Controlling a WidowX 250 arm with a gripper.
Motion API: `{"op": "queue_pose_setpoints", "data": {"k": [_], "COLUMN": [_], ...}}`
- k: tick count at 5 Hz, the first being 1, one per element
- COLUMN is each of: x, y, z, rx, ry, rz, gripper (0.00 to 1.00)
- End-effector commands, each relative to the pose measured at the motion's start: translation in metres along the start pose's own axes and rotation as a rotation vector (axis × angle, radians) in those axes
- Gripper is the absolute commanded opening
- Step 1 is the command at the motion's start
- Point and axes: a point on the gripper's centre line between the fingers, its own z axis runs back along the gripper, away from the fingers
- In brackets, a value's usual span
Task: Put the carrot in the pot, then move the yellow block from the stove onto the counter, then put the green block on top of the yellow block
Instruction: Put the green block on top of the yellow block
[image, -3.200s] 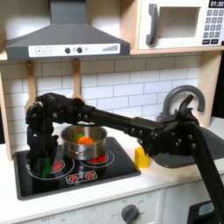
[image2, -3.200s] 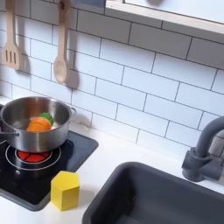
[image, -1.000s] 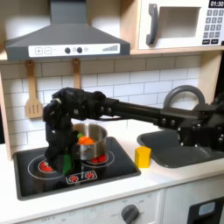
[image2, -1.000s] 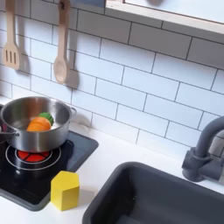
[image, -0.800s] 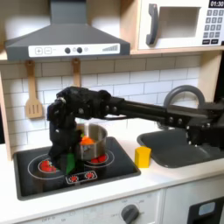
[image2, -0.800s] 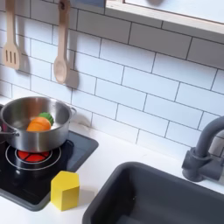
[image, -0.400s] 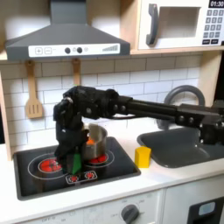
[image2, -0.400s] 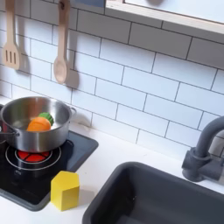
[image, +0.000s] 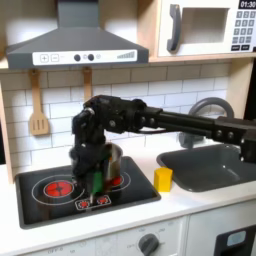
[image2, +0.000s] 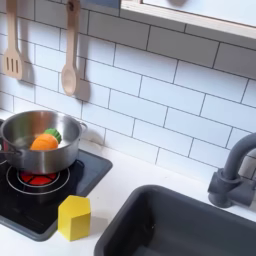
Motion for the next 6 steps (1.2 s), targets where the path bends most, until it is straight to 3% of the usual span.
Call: {"op": "queue_pose_setpoints", "data": {"k": [1,3,6], "x": [-0.011,-0.024,-0.044], "y": [-0.008,-0.024,-0.050], "z": [-0.003,-0.003,0.016], "rx": [-0.006,-0.017,-0.068], "ry": [0.010,0.017,0.009], "rz": [-0.028,-0.068,-0.137], "gripper": [0.00,0.00,0.00]}}
